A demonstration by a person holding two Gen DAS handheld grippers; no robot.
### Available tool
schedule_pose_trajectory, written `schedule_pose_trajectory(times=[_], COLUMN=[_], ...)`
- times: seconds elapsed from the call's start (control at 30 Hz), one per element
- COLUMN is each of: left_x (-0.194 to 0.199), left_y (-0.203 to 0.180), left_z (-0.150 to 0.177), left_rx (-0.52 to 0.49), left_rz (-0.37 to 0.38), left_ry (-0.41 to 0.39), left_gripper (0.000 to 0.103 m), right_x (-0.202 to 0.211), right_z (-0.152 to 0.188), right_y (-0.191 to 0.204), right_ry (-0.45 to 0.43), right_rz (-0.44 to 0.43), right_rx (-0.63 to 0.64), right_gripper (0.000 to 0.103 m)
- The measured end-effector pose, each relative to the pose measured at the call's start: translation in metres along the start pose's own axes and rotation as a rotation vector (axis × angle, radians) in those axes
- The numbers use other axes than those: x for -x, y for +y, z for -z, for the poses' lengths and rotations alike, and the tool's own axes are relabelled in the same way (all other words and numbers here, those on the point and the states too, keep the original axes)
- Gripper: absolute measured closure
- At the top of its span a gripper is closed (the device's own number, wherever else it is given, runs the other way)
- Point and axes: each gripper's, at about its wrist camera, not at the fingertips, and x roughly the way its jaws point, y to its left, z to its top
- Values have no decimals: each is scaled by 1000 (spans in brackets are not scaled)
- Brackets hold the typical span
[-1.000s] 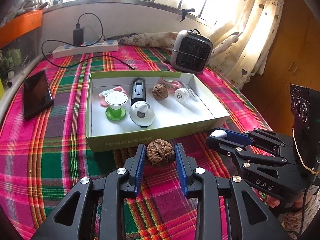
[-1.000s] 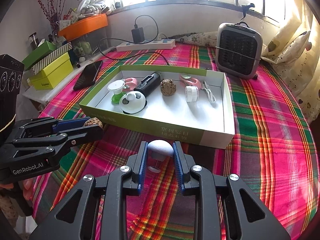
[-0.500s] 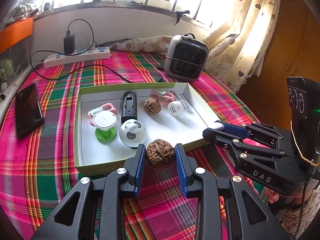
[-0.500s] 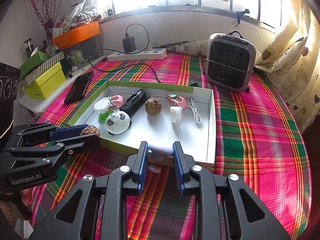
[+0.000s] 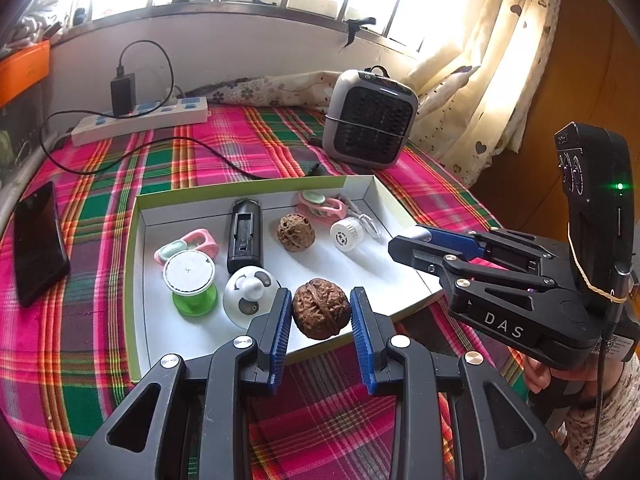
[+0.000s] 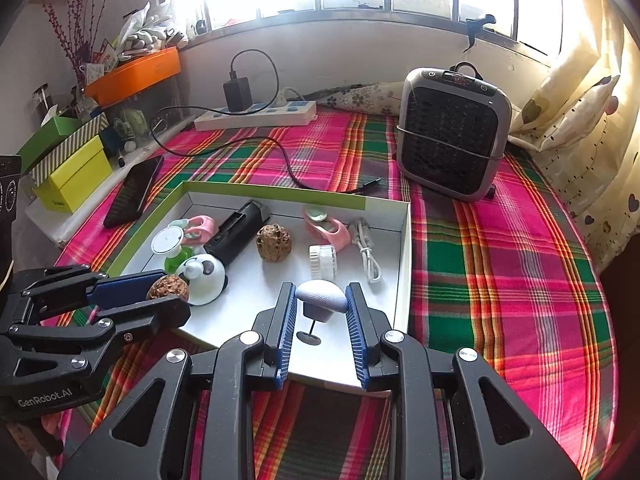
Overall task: Organize objects
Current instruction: 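Carry the walnut into the box with the left tool while the right tool carries the knob there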
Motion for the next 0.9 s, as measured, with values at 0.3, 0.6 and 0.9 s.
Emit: schedule_pose_trajectory(times=[0.3,0.6,0.9], left_x=[-18,-32,-42], left_y=[-1,-2,-2], left_z=[-6,-5,-5], left_rx=[2,-1,-5], left_rz=[0,-9,-18], left_ry=[18,42,58], left_gripper=[76,76,76], right_x=[-18,-34,-40], right_z=[-8,-7,-6], right_y=[-8,-13,-16], right_ry=[24,59,63], right_rz=[9,10,17], right_rx=[6,12,23], right_gripper=[77,77,77])
